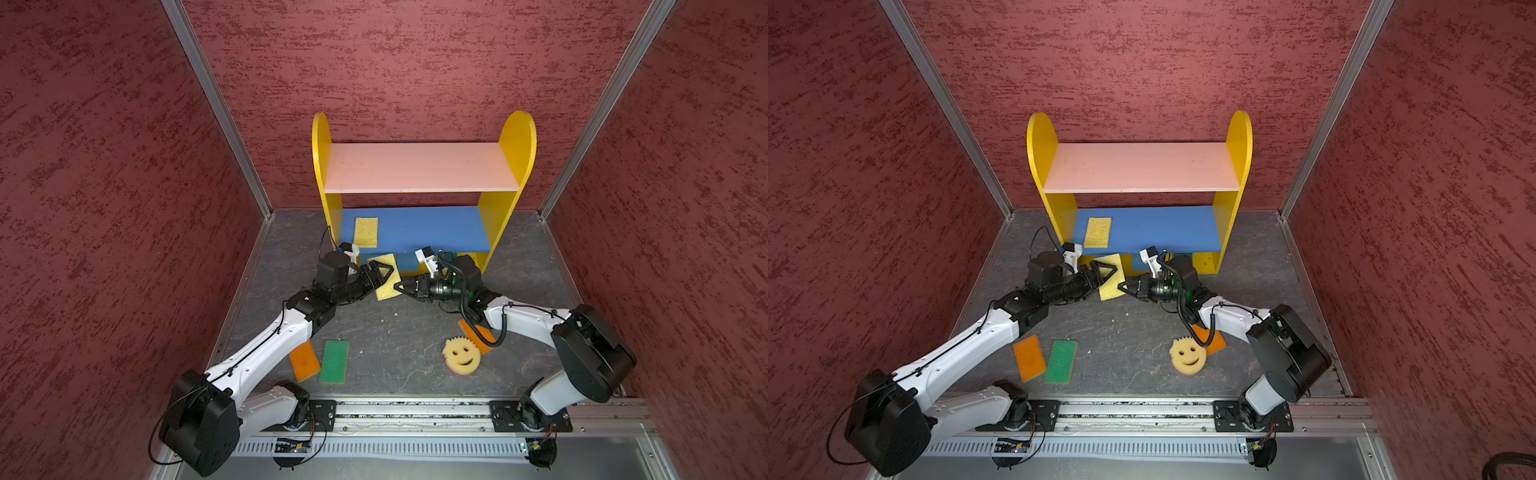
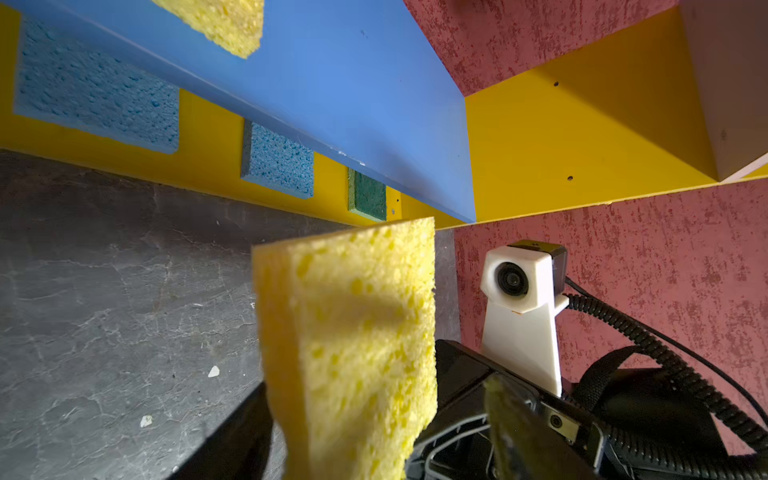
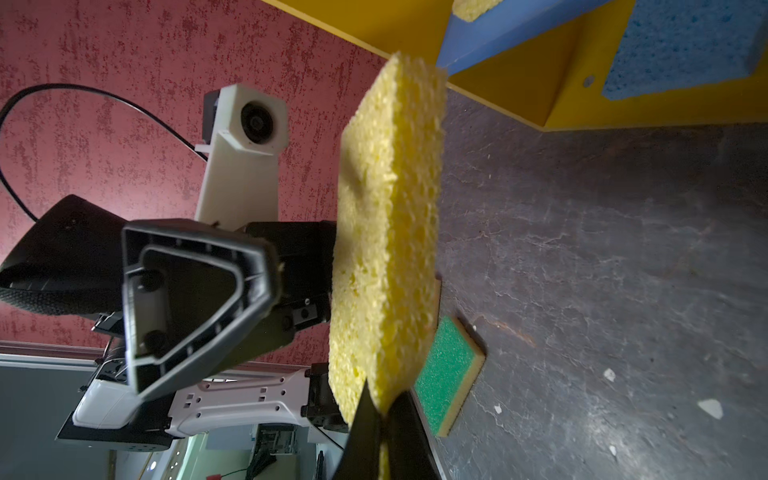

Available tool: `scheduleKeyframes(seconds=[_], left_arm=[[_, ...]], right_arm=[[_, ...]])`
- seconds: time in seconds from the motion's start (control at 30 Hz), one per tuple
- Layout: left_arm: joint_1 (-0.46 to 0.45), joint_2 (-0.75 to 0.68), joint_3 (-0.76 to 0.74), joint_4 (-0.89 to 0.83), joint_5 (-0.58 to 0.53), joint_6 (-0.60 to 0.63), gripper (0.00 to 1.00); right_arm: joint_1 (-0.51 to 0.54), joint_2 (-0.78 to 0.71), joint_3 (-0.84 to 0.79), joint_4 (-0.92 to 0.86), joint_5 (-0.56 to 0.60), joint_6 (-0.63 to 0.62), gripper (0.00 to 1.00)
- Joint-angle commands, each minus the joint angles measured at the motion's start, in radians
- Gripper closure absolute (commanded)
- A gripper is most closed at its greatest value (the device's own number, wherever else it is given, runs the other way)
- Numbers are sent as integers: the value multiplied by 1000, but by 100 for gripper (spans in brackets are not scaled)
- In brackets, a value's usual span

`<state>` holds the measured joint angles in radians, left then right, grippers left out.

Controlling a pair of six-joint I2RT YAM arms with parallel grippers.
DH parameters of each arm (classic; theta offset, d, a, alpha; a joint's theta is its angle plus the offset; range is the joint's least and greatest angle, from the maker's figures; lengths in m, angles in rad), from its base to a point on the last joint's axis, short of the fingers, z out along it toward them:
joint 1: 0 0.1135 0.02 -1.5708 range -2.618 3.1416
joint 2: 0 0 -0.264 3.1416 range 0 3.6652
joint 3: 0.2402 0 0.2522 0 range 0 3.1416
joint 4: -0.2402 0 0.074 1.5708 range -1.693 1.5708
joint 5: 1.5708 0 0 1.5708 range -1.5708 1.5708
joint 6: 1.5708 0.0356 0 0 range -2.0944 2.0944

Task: Place and organize the cleaning sponges onto the shelf
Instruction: 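Carry the yellow sponge onto the blue shelf floor with the right gripper while left withdraws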

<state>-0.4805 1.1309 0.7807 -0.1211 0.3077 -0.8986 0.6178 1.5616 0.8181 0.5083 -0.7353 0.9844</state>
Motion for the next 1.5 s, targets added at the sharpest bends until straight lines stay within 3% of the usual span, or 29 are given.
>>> scheduleKeyframes(seconds=[0.0,0.1,0.2,0.4,0.6,1.0,1.47], left_arm=[[16,-72,49,-85,-57,46,6],[39,-155,65,-206,-154,71,1],[83,-249,51,-296,-219,78,0],[226,-414,9,-414,-210,82,0],[320,-486,3,-479,-166,100,0],[339,-480,-26,-461,-120,82,1],[340,-479,-31,-460,-114,74,0]], right_arm=[[-16,-53,135,-301,118,-188,100],[-35,-51,253,-526,243,-329,100],[-67,-24,334,-618,299,-387,100],[-126,96,468,-687,331,-437,100],[-149,216,602,-711,339,-461,100],[-167,372,751,-749,377,-453,100],[-168,359,727,-802,417,-467,100]])
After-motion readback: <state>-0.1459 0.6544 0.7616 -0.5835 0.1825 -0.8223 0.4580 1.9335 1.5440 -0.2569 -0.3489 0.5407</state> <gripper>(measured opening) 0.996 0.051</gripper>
